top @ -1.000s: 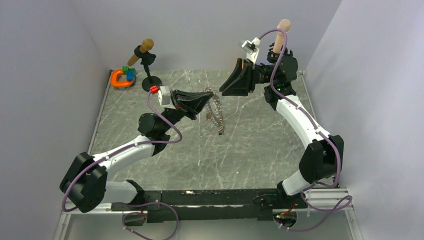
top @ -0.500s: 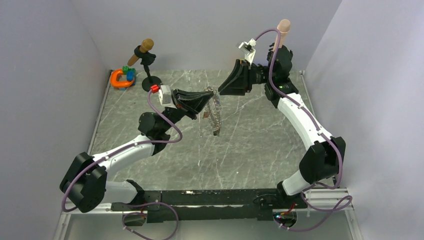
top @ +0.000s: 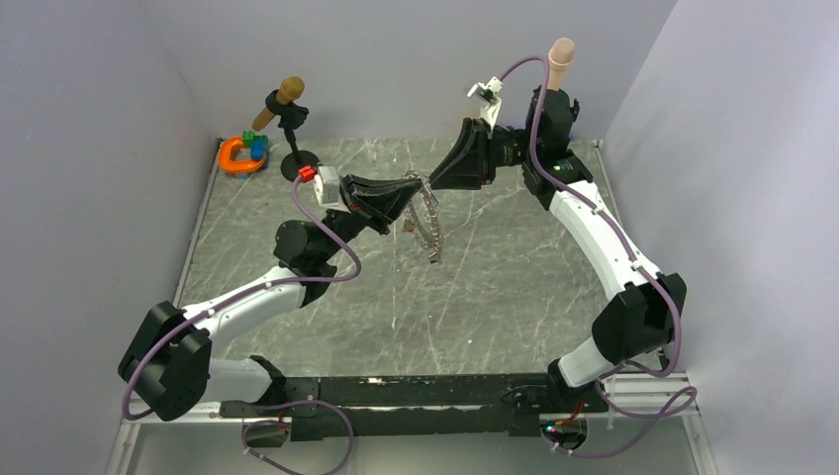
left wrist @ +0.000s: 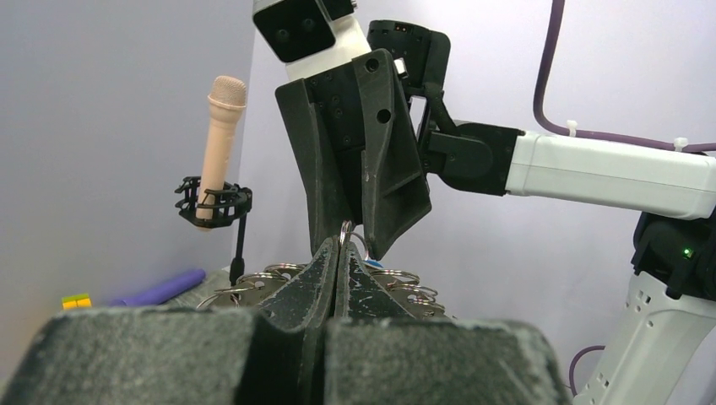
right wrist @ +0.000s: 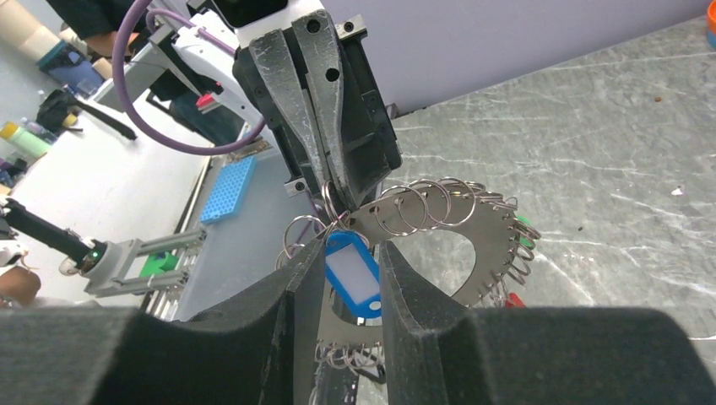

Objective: Put the keys on the keyring

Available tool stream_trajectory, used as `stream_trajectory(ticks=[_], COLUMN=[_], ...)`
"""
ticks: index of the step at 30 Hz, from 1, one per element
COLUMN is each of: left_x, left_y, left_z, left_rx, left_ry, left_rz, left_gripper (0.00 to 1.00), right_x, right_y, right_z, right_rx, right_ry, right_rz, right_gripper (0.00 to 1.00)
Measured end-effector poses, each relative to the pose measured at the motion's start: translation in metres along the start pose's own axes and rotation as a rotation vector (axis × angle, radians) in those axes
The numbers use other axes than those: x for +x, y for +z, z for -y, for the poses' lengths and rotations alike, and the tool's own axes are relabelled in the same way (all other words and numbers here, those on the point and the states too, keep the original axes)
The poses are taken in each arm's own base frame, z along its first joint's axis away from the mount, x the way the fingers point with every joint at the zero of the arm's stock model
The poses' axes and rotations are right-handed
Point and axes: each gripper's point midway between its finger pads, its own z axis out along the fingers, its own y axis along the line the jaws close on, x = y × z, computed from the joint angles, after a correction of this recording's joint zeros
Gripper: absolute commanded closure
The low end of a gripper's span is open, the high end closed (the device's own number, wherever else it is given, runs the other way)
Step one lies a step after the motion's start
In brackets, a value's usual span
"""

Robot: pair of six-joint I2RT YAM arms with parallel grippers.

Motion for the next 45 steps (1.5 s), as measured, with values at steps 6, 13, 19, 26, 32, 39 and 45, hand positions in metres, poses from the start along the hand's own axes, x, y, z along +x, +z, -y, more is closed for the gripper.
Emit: stream_trajectory(ticks=[6, 13, 19, 26, 32, 39, 45], left_x=[0.003, 0.01, 0.015, 0.014, 0.014, 0.014, 0.013], left_y=[-0.001, -0.002, -0.003, -0.003, -0.003, -0.003, -0.003], left_z=[-0.002, -0.006, -0.008, -0.008, -0.008, -0.008, -0.008], left_rx=[-0.009, -0.022, -0.031, -0.03, -0.03, -0.029, -0.03], left_ry=[0.004, 0.018, 0.019, 0.02, 0.021, 0.024, 0.024], left_rz=[-0.012, -0.04, -0.058, -0.057, -0.057, -0.057, -0.057], left_gripper=[1.0, 1.0, 1.0, 1.0, 1.0, 1.0, 1.0], right_x=[0.001, 0.003, 0.003, 0.004, 0.009, 0.011, 0.013], right_y=[0.0, 0.0, 0.0, 0.0, 0.0, 0.0, -0.001], right_z=[-0.001, -0.001, -0.001, 0.001, 0.006, 0.008, 0.008], right_rx=[0.005, 0.006, 0.008, 0.015, 0.035, 0.04, 0.044], right_ry=[-0.003, 0.003, 0.006, 0.004, 0.012, 0.006, 0.002], right_rz=[-0.009, -0.014, -0.014, -0.014, -0.018, -0.022, -0.028], right_gripper=[0.63, 0.63, 0.7, 0.7, 0.75, 0.9, 0.98])
